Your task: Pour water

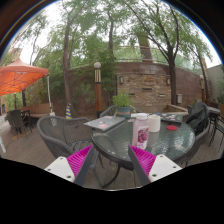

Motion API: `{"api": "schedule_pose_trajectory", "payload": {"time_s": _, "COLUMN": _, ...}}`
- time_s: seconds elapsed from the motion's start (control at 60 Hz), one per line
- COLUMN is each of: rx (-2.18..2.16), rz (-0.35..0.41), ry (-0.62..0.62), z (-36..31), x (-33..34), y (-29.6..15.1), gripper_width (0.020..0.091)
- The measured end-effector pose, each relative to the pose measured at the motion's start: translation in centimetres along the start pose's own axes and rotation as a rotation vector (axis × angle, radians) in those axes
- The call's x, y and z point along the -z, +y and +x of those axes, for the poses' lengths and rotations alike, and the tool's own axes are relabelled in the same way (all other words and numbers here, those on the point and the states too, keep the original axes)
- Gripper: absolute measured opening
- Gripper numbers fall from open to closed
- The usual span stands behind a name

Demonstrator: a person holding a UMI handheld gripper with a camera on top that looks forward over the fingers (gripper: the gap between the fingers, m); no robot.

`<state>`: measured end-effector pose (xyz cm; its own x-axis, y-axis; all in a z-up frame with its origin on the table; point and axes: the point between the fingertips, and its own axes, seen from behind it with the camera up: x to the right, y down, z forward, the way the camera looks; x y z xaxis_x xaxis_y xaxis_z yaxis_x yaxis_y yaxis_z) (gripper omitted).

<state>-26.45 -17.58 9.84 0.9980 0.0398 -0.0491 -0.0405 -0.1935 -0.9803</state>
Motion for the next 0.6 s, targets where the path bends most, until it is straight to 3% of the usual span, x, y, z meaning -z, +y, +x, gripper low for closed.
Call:
{"api": "schedule_pose_trajectory", "payload": {"time_s": 0.183, "rx": 0.032, "rz": 0.021, "ry": 0.108, "z": 9.2, "x": -5.1, "y": -1.1, "gripper_width": 0.0803}}
{"api": "schedule_pose_trajectory", "payload": {"time_s": 0.533, "rx": 0.103, "rz": 0.039, "ry": 0.158, "z": 13.9, "x": -14.7, "y": -2.0, "gripper_width": 0.0808}}
{"api": "schedule_pose_trajectory", "payload": {"time_s": 0.6, "rx": 0.114, "rz": 0.051, "ry": 0.157, "z": 14.5, "x": -15.9, "y": -2.4, "gripper_width": 0.0757}}
